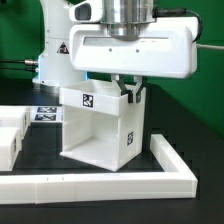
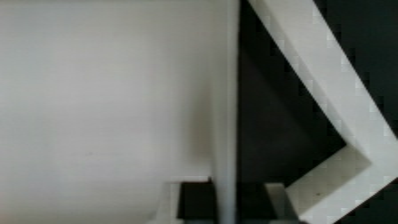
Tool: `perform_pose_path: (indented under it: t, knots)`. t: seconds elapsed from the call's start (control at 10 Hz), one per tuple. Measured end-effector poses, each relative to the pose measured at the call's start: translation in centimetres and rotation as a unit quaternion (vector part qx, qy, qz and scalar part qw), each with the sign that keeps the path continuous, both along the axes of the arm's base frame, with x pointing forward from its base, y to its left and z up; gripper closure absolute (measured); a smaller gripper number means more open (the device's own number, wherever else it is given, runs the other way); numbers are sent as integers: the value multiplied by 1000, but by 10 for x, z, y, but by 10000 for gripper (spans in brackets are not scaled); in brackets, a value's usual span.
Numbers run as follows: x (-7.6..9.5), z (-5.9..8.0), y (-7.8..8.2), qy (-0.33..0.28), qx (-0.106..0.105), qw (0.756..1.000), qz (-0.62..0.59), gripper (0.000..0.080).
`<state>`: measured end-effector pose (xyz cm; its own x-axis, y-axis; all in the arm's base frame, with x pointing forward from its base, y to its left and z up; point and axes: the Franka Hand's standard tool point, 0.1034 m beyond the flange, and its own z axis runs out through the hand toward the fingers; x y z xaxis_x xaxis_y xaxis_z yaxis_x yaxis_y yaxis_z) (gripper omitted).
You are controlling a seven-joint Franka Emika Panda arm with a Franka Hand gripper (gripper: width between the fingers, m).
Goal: Assemble drawer
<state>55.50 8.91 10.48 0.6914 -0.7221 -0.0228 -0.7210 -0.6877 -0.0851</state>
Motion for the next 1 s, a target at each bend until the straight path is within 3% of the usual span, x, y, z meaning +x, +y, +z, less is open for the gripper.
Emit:
perform_pose_path:
  t: [0.4,1.0]
  knots:
    - [11,4,-4,5,19,986,-168,760]
    - [8,4,1,24,22,976,-214,760]
